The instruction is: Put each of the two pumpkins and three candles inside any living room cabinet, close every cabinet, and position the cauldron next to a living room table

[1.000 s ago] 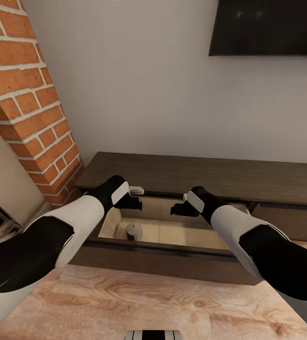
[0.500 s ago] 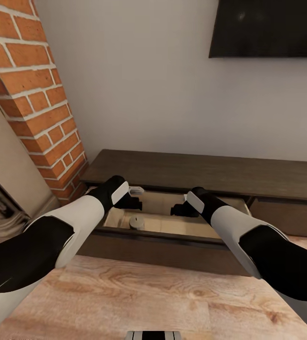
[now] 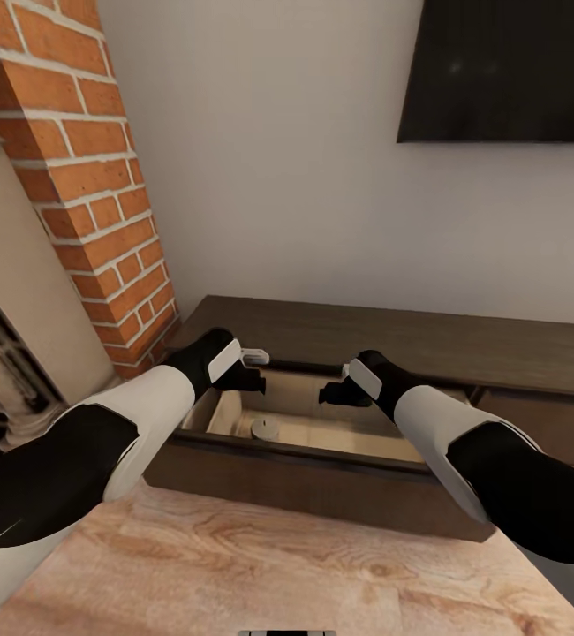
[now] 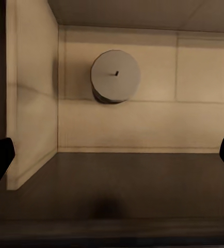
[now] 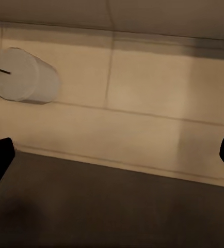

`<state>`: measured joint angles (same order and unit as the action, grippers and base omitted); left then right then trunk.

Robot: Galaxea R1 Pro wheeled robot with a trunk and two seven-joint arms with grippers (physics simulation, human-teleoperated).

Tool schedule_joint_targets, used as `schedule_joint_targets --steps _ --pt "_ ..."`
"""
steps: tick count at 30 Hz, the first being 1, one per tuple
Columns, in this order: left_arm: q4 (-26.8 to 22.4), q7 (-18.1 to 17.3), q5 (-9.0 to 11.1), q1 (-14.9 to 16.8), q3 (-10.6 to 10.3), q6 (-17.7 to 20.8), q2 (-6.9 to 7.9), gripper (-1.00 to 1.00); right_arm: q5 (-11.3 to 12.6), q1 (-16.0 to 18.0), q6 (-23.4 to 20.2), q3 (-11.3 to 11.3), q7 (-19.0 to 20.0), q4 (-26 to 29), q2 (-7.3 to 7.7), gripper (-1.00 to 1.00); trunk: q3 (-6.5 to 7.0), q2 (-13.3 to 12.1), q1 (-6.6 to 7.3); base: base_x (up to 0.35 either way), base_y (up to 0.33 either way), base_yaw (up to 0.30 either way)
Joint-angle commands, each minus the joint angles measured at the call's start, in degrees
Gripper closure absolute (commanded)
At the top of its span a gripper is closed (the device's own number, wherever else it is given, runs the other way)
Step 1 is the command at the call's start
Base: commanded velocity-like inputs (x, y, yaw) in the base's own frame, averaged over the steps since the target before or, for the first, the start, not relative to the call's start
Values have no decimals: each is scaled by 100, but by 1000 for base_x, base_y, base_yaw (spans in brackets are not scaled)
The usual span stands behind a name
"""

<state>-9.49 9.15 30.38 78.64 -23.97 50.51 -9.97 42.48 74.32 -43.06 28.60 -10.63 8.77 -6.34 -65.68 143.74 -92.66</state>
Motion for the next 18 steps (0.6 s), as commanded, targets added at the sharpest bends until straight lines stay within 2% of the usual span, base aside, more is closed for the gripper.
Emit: schedule_joint_targets --steps 1,5,7,14,18 --pt "-8 44 62 2 -29 20 2 -100 62 2 -18 31 -44 9 1 -100 19 0 3 0 0 17" --pt "-9 40 64 2 -29 20 3 -100 66 -4 -11 33 -31 12 -5 -100 109 -5 13 0 0 6" --pt "-9 23 64 2 -29 20 7 -100 67 -3 3 34 -28 13 -63 -100 153 -8 18 0 0 1" --pt "-43 -5 67 2 -3 7 20 -100 45 -5 57 40 -30 11 -119 -100 309 -18 36 0 0 0" --pt "-58 -25 162 2 95 2 21 -100 31 -7 60 45 -42 11 -121 -100 397 -23 47 0 0 0"
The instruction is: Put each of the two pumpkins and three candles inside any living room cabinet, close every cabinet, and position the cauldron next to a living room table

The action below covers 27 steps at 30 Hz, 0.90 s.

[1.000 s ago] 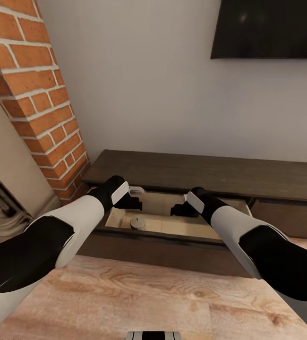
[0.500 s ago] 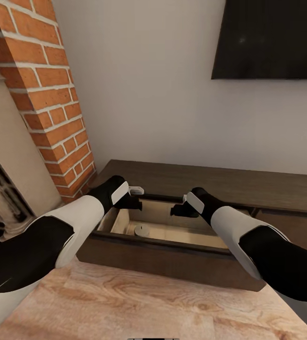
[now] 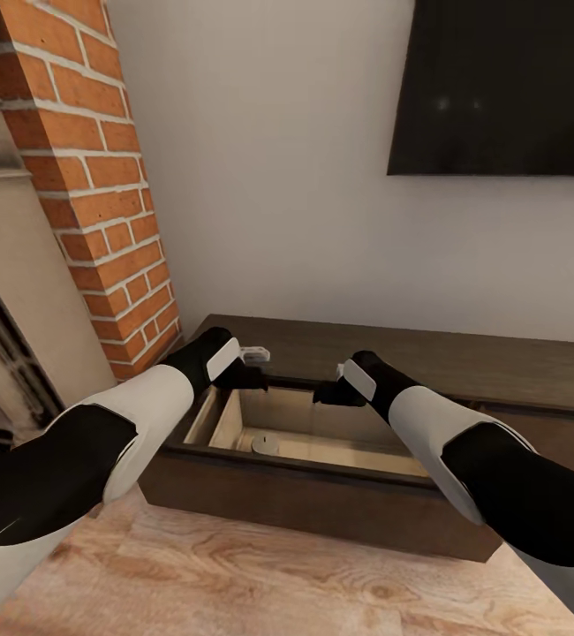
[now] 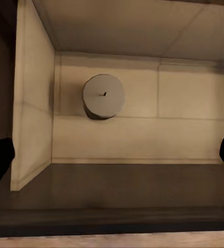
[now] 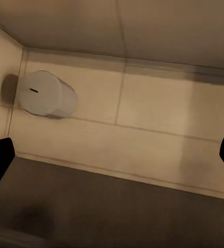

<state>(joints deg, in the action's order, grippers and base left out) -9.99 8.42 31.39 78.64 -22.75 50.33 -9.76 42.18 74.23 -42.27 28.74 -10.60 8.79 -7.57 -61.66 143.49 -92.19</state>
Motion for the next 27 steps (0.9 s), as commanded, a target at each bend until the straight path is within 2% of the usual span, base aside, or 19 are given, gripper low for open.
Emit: schedule_joint_targets --steps 1,7,11,20,23,27 --pt "-9 47 79 2 -7 17 1 -100 60 1 -18 32 -46 9 1 -100 17 0 3 0 0 0" --pt "-8 46 151 2 72 -186 8 -100 59 -4 7 33 -44 9 5 -100 150 -8 19 0 0 0" --pt "32 38 163 2 77 -580 9 -100 62 -5 74 27 -41 9 25 -100 239 -13 29 0 0 0" --pt "57 37 176 -3 72 -766 18 -100 56 -8 101 35 -43 9 28 -100 438 -25 52 0 0 0" --pt "216 37 166 -6 67 -977 52 -100 51 -37 173 35 -42 7 27 -100 492 -145 118 0 0 0" --pt "450 37 153 -7 62 -1194 93 -100 48 -138 472 35 -40 2 27 -100 564 -306 206 0 0 0"
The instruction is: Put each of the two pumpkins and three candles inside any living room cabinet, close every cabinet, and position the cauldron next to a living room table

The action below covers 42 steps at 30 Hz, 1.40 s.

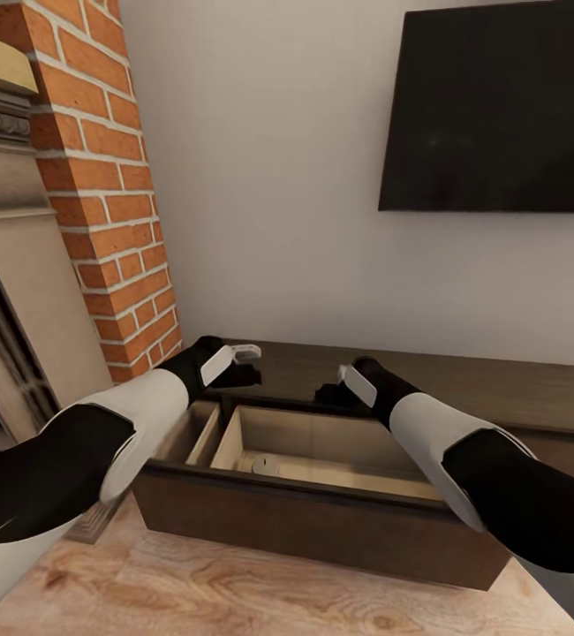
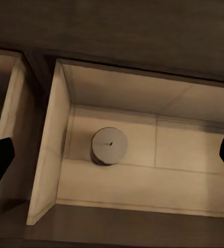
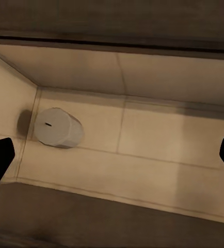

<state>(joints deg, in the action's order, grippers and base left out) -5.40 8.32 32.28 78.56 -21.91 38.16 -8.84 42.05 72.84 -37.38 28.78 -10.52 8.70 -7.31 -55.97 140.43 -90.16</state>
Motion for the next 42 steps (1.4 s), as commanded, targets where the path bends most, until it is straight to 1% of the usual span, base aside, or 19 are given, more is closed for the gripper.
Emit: schedule_joint_targets --steps 1,6,10,15,20,33,37,42 --pt "24 47 62 1 -22 -8 9 -100 60 -47 46 31 -47 10 1 -100 13 -39 24 0 0 0" --pt "75 47 59 1 -23 -63 31 -100 58 -254 153 34 -46 9 1 -100 102 -240 134 0 0 0" --pt "83 47 52 1 -24 -78 39 -100 60 -314 168 37 -46 10 1 -100 174 -400 222 0 0 0" --pt "88 47 47 1 -26 -98 42 -100 66 -321 171 40 -43 10 1 -100 264 -601 331 0 0 0" --pt "155 47 45 1 -32 -373 40 -100 67 -323 175 38 -38 17 1 -100 354 -801 441 0 0 0" --pt "180 47 50 1 -41 -413 31 -100 67 -323 179 34 -35 17 1 -100 587 -1322 727 0 0 0" --pt "185 47 50 1 -41 -414 27 -100 60 -323 409 32 -37 17 1 -100 668 -1483 815 0 0 159" --pt "188 47 50 3 -44 -415 24 -100 58 -323 539 32 -39 17 1 -100 771 -1683 924 0 0 232"
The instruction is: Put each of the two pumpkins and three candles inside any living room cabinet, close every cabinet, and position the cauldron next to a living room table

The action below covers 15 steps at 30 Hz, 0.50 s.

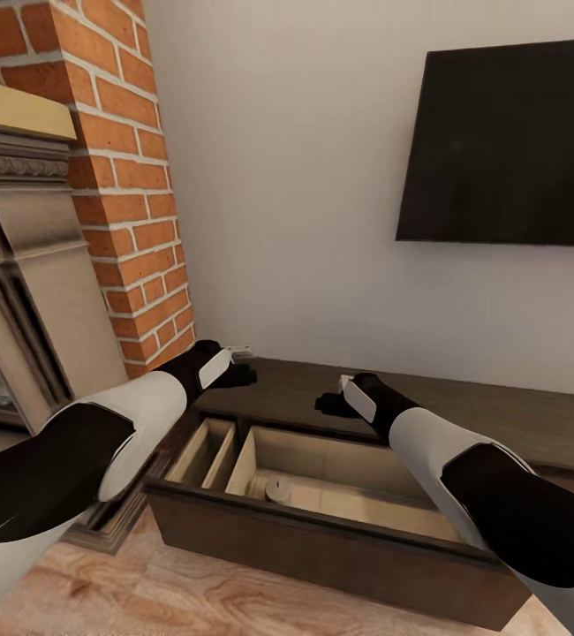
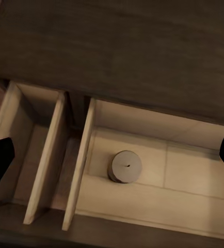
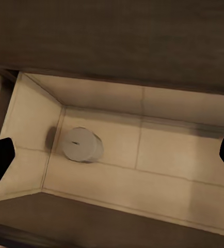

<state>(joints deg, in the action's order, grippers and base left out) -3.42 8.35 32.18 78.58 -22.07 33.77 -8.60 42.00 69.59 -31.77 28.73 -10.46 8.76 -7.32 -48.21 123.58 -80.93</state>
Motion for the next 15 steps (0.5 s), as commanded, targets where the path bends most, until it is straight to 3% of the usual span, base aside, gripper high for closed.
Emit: schedule_joint_targets --steps 1,9,15 --pt "-10 43 60 1 -30 25 -1 -100 62 2 -13 37 -44 12 3 -100 14 -39 23 0 0 132" --pt "-10 43 60 -1 -32 25 -10 -100 62 2 7 40 -44 12 3 -100 159 -360 199 0 0 26" --pt "7 48 54 -1 -32 38 -1 -100 69 2 13 31 -44 25 15 -100 279 -601 331 0 0 211"
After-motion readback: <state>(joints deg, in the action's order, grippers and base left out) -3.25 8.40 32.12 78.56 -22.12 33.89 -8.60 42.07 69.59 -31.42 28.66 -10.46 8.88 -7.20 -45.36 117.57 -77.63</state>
